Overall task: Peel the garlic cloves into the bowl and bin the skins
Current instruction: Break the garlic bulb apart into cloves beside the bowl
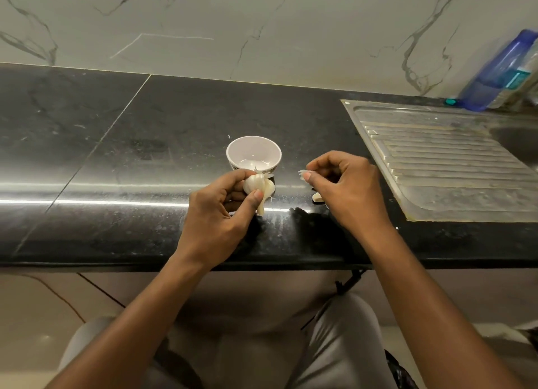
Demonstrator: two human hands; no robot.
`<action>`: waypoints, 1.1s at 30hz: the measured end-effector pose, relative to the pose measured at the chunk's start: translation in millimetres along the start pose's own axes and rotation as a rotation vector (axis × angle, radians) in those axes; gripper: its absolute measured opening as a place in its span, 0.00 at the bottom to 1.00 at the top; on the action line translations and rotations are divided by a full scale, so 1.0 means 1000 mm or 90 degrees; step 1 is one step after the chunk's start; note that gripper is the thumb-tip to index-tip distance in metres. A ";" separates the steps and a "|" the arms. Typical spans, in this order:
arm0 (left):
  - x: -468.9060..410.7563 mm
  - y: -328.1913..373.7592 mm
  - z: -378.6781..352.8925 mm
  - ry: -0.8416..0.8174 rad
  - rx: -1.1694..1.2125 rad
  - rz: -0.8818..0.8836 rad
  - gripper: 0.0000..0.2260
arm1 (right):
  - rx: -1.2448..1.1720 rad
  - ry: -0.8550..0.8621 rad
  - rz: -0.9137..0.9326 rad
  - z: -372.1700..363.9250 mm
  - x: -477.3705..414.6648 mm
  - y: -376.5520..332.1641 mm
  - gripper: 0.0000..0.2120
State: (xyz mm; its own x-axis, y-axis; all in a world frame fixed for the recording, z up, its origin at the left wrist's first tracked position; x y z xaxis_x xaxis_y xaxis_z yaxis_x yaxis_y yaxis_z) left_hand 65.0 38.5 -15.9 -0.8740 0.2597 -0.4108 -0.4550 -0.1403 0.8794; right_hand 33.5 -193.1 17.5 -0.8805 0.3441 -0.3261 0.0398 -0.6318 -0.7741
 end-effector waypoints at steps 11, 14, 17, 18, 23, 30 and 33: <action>0.006 0.003 0.020 0.145 0.014 -0.034 0.11 | -0.021 -0.121 0.002 -0.061 0.031 -0.012 0.12; 0.006 0.002 0.023 0.170 0.038 -0.021 0.09 | -0.061 -0.128 0.005 -0.067 0.031 -0.019 0.14; 0.006 0.001 0.026 0.193 0.062 -0.004 0.09 | -0.060 -0.133 0.029 -0.074 0.031 -0.027 0.14; 0.006 0.000 0.027 0.198 0.074 0.005 0.09 | -0.059 -0.135 0.038 -0.075 0.031 -0.030 0.13; 0.000 -0.004 0.039 0.200 0.118 0.042 0.09 | -0.021 -0.163 0.089 -0.084 0.032 -0.041 0.19; -0.008 -0.008 0.072 0.137 -0.004 0.028 0.09 | -0.089 -0.024 -0.014 -0.061 0.012 -0.031 0.12; -0.008 -0.009 0.074 0.119 -0.011 0.032 0.10 | -0.070 -0.006 -0.036 -0.055 0.004 -0.028 0.15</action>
State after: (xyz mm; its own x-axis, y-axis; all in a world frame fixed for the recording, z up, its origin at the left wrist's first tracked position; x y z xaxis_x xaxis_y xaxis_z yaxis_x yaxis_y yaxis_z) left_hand 88.5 108.3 -3.0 -0.9111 0.0701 -0.4061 -0.4121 -0.1659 0.8959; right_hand 54.8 -135.7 8.1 -0.8872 0.3697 -0.2761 0.0416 -0.5319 -0.8458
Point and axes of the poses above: each hand's wrist, its own x-axis away from the middle knuckle, its own z-axis out of the back of the hand, y = z × x, the point moved 7 cm from there along -x, towards the middle knuckle, and after that the axes turned 1 degree about -x, right-handed, at the moved point
